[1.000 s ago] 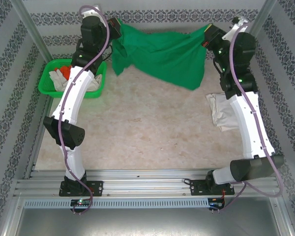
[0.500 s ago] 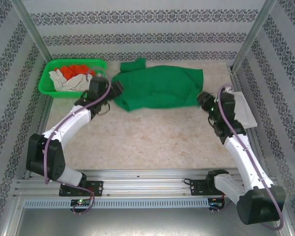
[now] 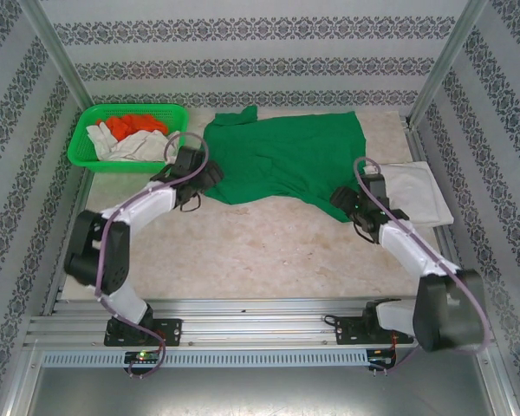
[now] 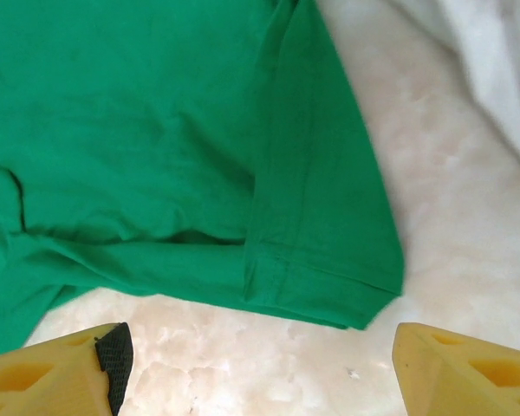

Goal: Fold and stack the t-shirts

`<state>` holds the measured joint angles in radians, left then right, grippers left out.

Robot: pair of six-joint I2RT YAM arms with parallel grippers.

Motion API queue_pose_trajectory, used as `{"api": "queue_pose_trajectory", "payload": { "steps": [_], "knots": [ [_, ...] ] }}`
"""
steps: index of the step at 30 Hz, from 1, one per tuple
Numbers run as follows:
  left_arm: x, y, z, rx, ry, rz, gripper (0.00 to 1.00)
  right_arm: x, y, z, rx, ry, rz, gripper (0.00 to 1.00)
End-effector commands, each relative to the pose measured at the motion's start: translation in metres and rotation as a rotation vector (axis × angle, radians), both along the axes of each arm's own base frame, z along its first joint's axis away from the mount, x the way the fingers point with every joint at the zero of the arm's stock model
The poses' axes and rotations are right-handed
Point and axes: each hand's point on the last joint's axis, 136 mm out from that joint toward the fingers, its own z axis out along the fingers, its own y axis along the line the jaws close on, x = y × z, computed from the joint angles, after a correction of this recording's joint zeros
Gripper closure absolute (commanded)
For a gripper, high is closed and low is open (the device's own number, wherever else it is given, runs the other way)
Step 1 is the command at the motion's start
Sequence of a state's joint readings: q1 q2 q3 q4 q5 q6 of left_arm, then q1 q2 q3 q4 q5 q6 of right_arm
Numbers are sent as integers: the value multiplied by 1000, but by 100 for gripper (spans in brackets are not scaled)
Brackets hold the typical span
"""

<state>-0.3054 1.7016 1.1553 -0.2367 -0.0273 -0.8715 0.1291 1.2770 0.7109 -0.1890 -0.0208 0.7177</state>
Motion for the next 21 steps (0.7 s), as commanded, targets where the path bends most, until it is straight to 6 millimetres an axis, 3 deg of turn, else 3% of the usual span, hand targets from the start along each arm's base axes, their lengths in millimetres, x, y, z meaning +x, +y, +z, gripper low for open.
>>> {"api": "queue_pose_trajectory", "payload": {
  "steps": [1, 6, 9, 18, 21],
  "knots": [
    [9, -14, -12, 13, 108, -14, 7, 25, 30, 23, -7, -67, 119, 21],
    [23, -20, -27, 27, 217, 45, 29, 38, 54, 25, 12, -72, 150, 21],
    [28, -22, -36, 20, 254, 73, 36, 39, 62, 21, 28, -66, 155, 21],
    [36, -34, -58, -48, 309, 114, 49, 38, 56, 17, 16, -46, 137, 21],
    [38, -32, -61, -43, 309, 118, 64, 38, 55, 15, 18, -41, 136, 21]
  ]
}}
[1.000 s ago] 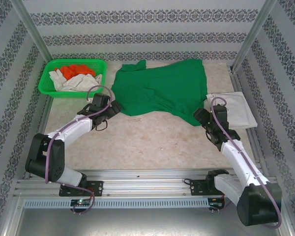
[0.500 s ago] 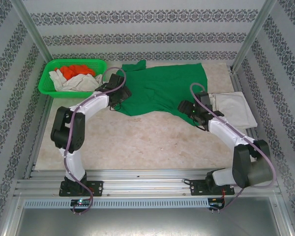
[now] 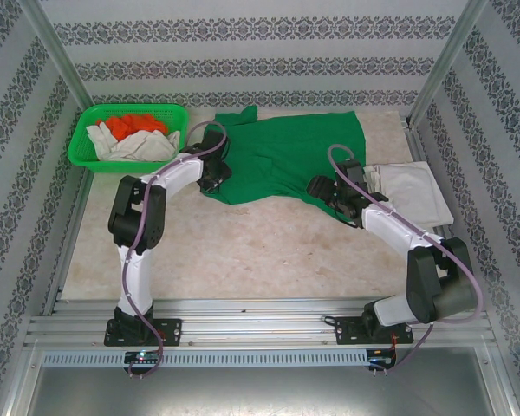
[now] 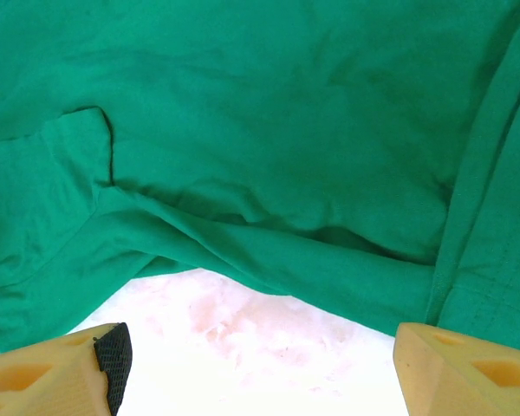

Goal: Fold and stack the t-shirts

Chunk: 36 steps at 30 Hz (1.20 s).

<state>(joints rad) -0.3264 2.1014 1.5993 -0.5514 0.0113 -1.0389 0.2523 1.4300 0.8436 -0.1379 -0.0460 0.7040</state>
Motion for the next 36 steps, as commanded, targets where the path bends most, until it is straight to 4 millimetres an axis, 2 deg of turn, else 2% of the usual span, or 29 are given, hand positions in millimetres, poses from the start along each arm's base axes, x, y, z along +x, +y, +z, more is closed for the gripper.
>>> {"api": "queue_pose_trajectory", "payload": {
  "steps": [1, 4, 5, 9, 11, 14, 18, 21, 24, 27, 28, 30, 31, 33, 35, 36],
  "knots": [
    [-1, -2, -2, -5, 25, 17, 70, 6, -2, 6, 4, -9, -15, 21],
    [2, -3, -1, -13, 16, 5, 96, 5, -3, 5, 4, -7, -17, 21],
    [2, -3, 3, -14, 8, -4, 100, 5, -4, 5, 3, -5, -19, 21],
    [-5, 5, 29, 24, -49, -15, 100, 4, -6, 3, 4, 2, -22, 20],
    [-15, 8, 42, 26, -65, -22, 100, 5, -5, 2, 5, 5, -22, 21],
    [-37, 12, 51, 19, -56, -27, 100, 6, -5, -2, 8, 11, -20, 21],
    [-75, 19, 54, 12, -26, -8, 100, 9, -2, -6, 14, 20, -12, 21],
    [-102, 24, 42, 2, 10, 8, 100, 11, -1, -8, 20, 21, -10, 21],
    [-125, 31, 17, 7, 74, 37, 93, 15, 3, -9, 28, 21, 1, 21],
    [-134, 37, 2, 18, 105, 58, 85, 19, 6, -8, 30, 22, 12, 21],
    [-132, 36, 2, 19, 103, 57, 77, 20, 6, -8, 31, 20, 14, 21],
    [-125, 34, 8, 21, 82, 40, 52, 22, 7, -6, 30, 19, 17, 21],
    [-121, 34, 11, 24, 70, 37, 45, 23, 7, -5, 31, 16, 19, 21],
    [-113, 35, 20, 38, 34, 34, 32, 24, 7, -3, 27, 10, 20, 21],
    [-105, 38, 28, 57, 5, 37, 23, 23, 7, -2, 22, 11, 22, 21],
    [-101, 38, 31, 62, -10, 37, 22, 22, 6, -2, 21, 11, 20, 21]
  ]
}}
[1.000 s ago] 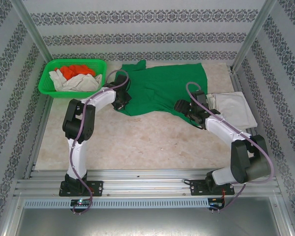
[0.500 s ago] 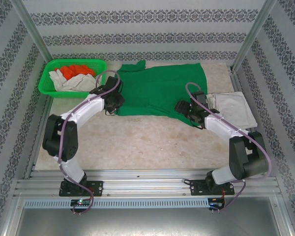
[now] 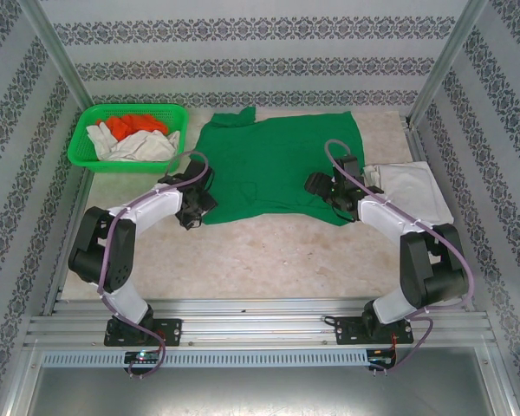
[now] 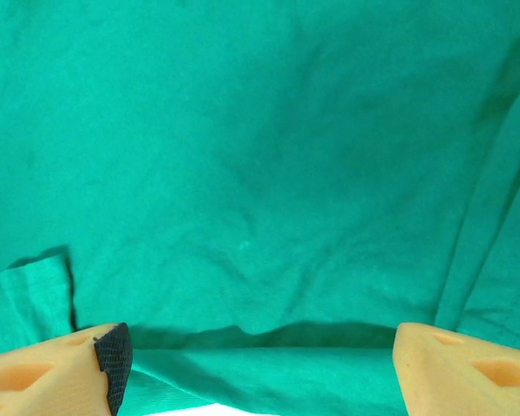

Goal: Fold and stack the t-shirts

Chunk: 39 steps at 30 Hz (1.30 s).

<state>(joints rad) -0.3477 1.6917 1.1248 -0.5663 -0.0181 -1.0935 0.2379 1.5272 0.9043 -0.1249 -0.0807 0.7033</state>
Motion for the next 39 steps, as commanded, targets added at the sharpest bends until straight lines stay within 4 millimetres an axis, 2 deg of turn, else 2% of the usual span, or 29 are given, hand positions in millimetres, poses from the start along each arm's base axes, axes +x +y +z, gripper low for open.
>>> {"api": "queue_pose_trajectory", "payload": {
  "steps": [1, 3, 7, 14, 20, 26, 28, 34, 39],
  "knots": [
    [23, 1, 21, 34, -90, -11, 22, 4, 1, 7, 1, -18, 9, 21],
    [34, -1, 23, 38, -103, -28, 22, 2, 0, 6, 3, -16, 6, 21],
    [60, -7, 26, 62, -118, -84, 28, 1, 1, 4, 6, -10, 9, 21],
    [85, -7, 2, 99, -70, -118, 35, -1, 0, 4, 1, -6, 11, 20],
    [98, 0, -18, 116, -19, -138, 39, -5, -3, 1, 0, 4, 3, 20],
    [95, 1, -37, 97, 27, -150, 44, -5, -4, -1, -1, 8, -6, 20],
    [95, 1, -42, 92, 35, -154, 49, -4, -4, -1, 3, 6, -8, 20],
    [95, -2, -48, 77, 46, -164, 75, -2, -1, -1, 11, 9, -2, 20],
    [97, -1, -27, 86, 4, -166, 90, -2, -3, 0, 6, 8, 0, 20]
  ]
}}
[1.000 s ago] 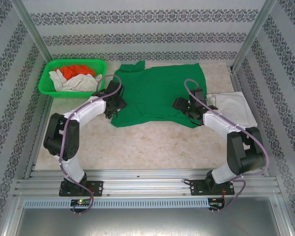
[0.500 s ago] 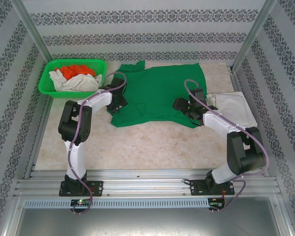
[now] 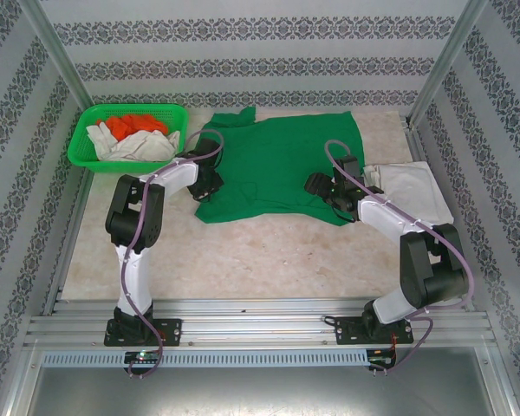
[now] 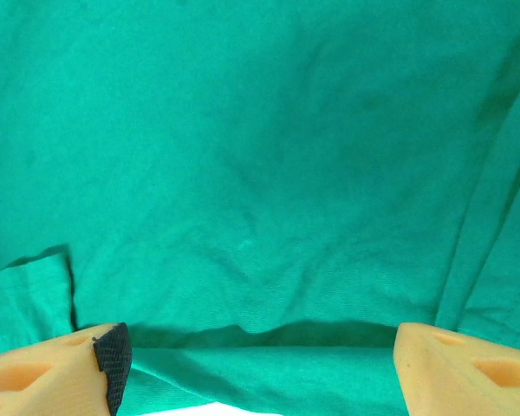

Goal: Fold and stack the t-shirts

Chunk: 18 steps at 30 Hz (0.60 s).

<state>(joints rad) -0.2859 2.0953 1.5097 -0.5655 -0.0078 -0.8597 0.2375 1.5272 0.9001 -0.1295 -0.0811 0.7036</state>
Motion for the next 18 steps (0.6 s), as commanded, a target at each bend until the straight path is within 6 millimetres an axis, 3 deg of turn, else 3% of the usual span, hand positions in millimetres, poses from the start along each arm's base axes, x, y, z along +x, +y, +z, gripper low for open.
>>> {"api": "queue_pose_trajectory", "payload": {
  "steps": [1, 4, 7, 8, 12, 16, 17, 18],
  "knots": [
    [1, 7, 19, 14, -21, -6, 94, 0, -2, 2, 9, 0, 1, 20],
    [-1, 8, 35, 18, -50, -18, 94, 0, 0, 1, 12, 2, 5, 20],
    [-8, 8, 39, 4, -49, -16, 79, 1, 0, 0, 16, 2, 8, 20],
    [-11, 8, 38, 0, -44, -13, 79, 1, 1, 0, 17, 2, 8, 20],
    [-19, 9, 30, -9, -27, -3, 100, 2, 1, -2, 23, 6, 6, 20],
    [-19, 10, 27, -10, -27, 7, 100, 0, 2, -3, 30, 9, 4, 20],
    [-19, 11, 26, -2, -25, 10, 95, 0, 2, -3, 31, 9, 3, 20],
    [-19, 13, 24, 7, -21, 12, 84, 0, 1, -3, 32, 7, 1, 20]
  ]
}}
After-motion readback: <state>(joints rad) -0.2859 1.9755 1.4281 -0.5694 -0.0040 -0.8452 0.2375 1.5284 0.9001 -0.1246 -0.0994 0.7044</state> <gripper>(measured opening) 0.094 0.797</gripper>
